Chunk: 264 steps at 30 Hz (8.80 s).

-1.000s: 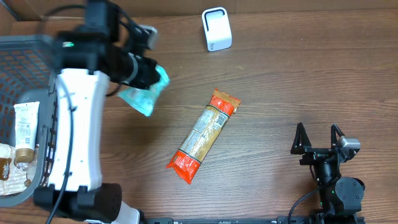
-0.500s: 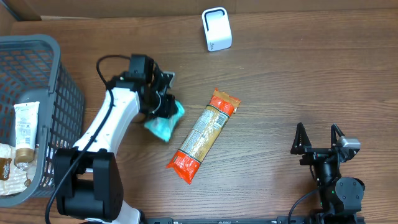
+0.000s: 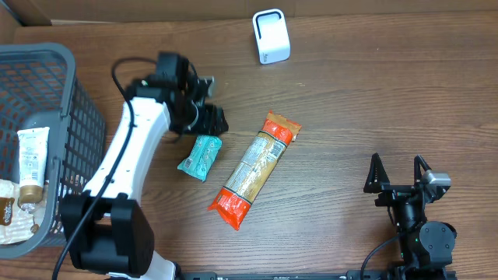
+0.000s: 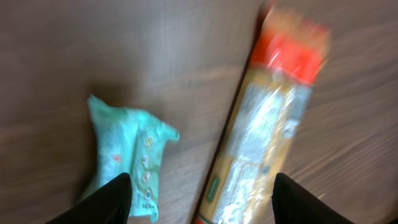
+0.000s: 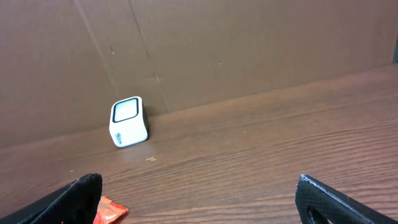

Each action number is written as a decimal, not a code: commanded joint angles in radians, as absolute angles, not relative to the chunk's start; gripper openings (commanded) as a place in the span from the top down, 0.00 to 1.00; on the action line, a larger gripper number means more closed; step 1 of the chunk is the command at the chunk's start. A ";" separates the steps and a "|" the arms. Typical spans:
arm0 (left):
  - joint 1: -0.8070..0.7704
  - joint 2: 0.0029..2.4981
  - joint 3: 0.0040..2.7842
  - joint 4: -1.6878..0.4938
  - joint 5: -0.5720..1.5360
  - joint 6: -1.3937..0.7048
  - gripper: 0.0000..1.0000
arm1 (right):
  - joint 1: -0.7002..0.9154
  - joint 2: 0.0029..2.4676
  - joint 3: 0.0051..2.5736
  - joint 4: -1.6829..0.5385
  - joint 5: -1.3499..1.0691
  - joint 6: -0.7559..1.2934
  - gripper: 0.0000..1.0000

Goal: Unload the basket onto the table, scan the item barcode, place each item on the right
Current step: 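Place the mint-green packet left of the spaghetti pack, then reach into the basket and grasp the white Pantene tube with left gripper, then place the white tube between the green packet and spaghetti pack, then reach the left gripper into the basket toward the brown snack bag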

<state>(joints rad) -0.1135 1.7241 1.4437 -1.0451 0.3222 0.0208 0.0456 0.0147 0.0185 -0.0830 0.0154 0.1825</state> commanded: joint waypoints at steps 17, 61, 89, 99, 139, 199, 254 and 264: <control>0.511 1.664 2.274 -1.530 0.086 -0.196 0.00 | 0.046 0.003 0.008 -0.080 0.025 0.181 0.00; 0.845 1.965 1.573 -0.765 0.020 0.292 0.00 | 0.046 0.003 0.008 -0.080 0.025 0.181 0.00; 0.837 1.995 1.739 -0.878 0.123 0.114 0.96 | 0.046 0.003 0.008 -0.080 0.025 0.181 0.00; 0.815 1.780 2.041 -1.093 0.271 -0.027 0.96 | 0.046 0.003 0.008 -0.080 0.025 0.181 0.00; -0.244 1.798 1.362 -0.941 0.310 -0.025 0.96 | 0.046 0.003 0.008 -0.080 0.025 0.181 0.00; 1.072 1.727 1.881 -1.551 0.306 -0.262 0.27 | 0.046 0.003 0.008 -0.080 0.025 0.181 0.00; 0.963 1.730 1.021 -0.698 -0.026 -0.388 0.82 | 0.046 0.003 0.008 -0.080 0.025 0.181 0.00; 0.963 1.730 1.022 -0.698 -0.009 -0.389 0.96 | 0.046 0.003 0.008 -0.080 0.025 0.181 0.00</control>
<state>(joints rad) 0.9684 1.6905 1.0668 -0.6758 -0.0010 -0.4088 0.0456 0.0139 0.0185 -0.0834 0.0158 0.1829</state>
